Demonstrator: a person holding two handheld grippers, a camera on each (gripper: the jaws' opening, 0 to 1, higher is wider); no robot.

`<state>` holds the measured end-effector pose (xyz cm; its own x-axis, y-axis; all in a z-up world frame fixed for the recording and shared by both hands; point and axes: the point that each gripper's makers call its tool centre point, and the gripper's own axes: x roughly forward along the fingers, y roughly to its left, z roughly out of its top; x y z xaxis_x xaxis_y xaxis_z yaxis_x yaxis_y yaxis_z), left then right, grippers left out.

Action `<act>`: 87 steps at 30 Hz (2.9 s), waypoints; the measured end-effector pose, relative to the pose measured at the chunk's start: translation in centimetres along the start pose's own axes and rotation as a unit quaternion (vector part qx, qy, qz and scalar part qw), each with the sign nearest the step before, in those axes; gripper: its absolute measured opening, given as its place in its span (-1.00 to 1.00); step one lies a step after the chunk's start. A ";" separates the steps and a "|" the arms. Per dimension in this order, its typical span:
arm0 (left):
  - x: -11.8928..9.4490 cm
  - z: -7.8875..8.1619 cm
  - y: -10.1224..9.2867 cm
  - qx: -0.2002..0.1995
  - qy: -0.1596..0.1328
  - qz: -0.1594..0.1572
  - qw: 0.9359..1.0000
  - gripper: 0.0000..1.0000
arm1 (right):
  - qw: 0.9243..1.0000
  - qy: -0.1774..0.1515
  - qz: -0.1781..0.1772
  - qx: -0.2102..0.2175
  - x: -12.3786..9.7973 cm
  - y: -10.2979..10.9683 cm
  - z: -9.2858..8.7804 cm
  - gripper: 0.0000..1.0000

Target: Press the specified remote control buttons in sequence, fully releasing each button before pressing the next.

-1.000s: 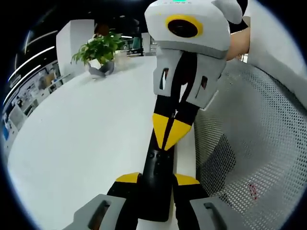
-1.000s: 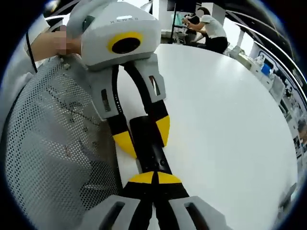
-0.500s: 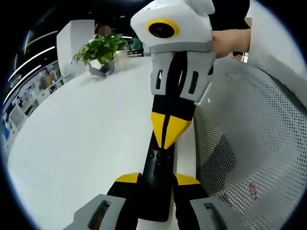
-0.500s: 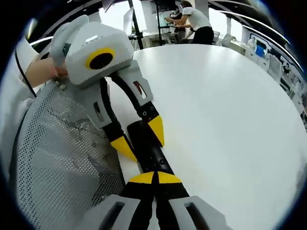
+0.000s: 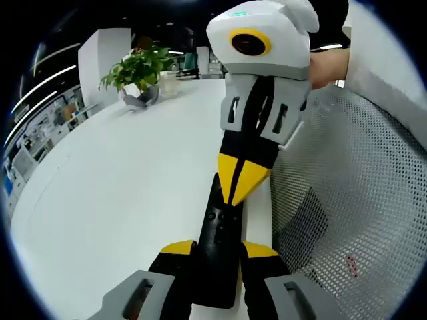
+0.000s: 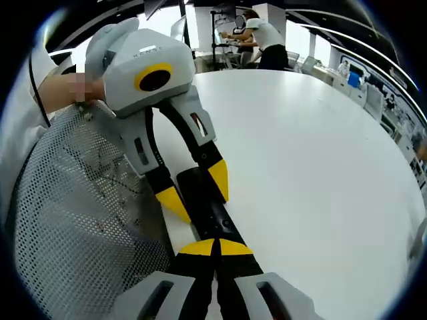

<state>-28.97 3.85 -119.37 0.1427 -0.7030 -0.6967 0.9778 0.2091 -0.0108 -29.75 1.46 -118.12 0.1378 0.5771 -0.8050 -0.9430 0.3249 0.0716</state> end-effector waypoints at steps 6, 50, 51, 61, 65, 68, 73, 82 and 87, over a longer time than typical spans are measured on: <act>0.0 0.0 0.0 0.001 -0.001 -0.001 1.000 -0.48 | 1.000 -0.005 -0.001 -0.007 -0.1 0.0 0.0 -1.00; 0.1 0.1 0.1 -0.002 -0.005 -0.004 1.000 -0.49 | 0.994 0.082 0.034 -0.069 0.8 -0.9 0.4 -1.00; 0.1 0.1 0.1 -0.003 -0.006 -0.004 1.000 -0.49 | 0.996 0.072 0.031 -0.037 0.9 -0.9 0.5 -1.00; 0.2 0.1 0.2 -0.001 -0.008 -0.004 1.000 -0.49 | 1.000 -0.012 -0.002 0.027 0.6 -1.1 0.8 -1.00; 0.1 0.1 0.2 0.000 -0.009 -0.005 1.000 -0.49 | 0.999 -0.023 -0.005 0.030 0.3 -0.9 0.4 -1.00; 0.1 0.1 0.2 0.000 -0.010 -0.006 1.000 -0.49 | 0.999 -0.019 -0.006 0.024 0.1 -0.6 0.2 -1.00; 0.0 0.1 0.2 0.003 -0.013 -0.007 1.000 -0.49 | 1.000 -0.005 -0.006 -0.014 0.2 -0.3 0.3 -1.00; 0.0 0.1 0.1 0.003 -0.011 -0.006 1.000 -0.49 | 0.999 -0.008 0.006 -0.039 0.3 0.3 0.5 -1.00; 0.1 0.1 0.1 0.003 -0.011 -0.007 1.000 -0.49 | 0.999 -0.001 -0.003 -0.035 -0.1 -0.1 0.0 -1.00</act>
<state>-28.85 3.76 -119.37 0.1328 -0.7201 -0.6810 0.9806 0.1956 -0.0156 -29.72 1.37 -118.09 0.1438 0.5774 -0.8037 -0.9613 0.2744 0.0251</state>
